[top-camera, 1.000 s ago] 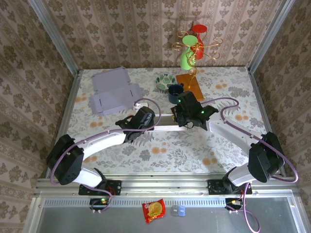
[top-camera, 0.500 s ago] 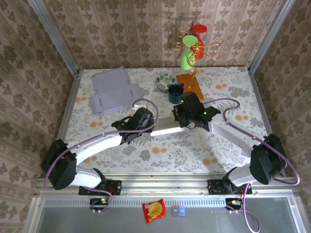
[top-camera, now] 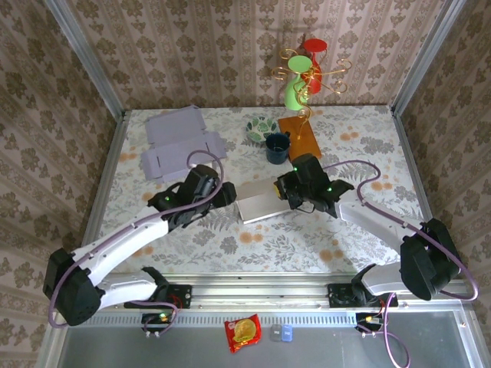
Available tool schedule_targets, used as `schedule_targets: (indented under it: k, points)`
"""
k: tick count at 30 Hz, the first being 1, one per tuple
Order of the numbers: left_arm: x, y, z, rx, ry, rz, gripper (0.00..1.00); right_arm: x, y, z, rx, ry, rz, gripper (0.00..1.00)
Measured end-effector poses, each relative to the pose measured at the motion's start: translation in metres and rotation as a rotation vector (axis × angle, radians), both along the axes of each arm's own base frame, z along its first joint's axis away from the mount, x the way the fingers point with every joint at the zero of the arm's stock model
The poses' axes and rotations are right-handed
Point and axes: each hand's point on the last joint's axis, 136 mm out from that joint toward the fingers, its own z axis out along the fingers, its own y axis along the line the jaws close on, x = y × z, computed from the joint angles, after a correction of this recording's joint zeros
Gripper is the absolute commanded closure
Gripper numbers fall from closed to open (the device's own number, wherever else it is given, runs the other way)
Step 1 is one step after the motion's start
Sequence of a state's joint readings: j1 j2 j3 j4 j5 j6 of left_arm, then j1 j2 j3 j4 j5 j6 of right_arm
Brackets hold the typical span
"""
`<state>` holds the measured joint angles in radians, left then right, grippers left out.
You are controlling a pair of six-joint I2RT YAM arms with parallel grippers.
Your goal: Fold the paper box
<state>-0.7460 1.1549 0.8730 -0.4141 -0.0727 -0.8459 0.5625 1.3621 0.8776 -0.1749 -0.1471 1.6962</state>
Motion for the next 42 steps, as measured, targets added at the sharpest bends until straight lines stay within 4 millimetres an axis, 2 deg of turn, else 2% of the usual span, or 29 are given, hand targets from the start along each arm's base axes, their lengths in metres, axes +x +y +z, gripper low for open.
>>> schedule_targets:
  k: [3,7,13,20,27,33,42]
  points:
    - [0.012,0.004,-0.008,-0.051,0.06,0.039,0.43,-0.003,0.0,-0.007,-0.003,-0.001,0.022,1.0]
    - [0.024,-0.003,-0.028,-0.111,0.153,0.051,0.45,-0.007,-0.001,-0.014,-0.005,0.003,0.031,1.0]
    - [0.025,-0.02,-0.061,-0.151,0.281,0.029,0.45,-0.005,0.0,-0.011,0.001,-0.01,0.032,1.0]
    - [0.03,-0.031,-0.085,-0.179,0.352,0.032,0.48,-0.008,-0.003,-0.015,-0.003,-0.012,0.038,1.0]
    - [0.032,-0.031,-0.095,-0.188,0.358,0.041,0.52,-0.01,-0.004,-0.019,-0.003,-0.005,0.049,1.0]
    - [0.031,-0.033,-0.102,-0.213,0.357,0.043,0.56,-0.015,-0.009,-0.03,-0.015,0.018,0.053,0.99]
    - [0.033,-0.037,-0.107,-0.234,0.349,0.034,0.63,-0.016,-0.012,-0.035,-0.024,0.021,0.071,0.98]
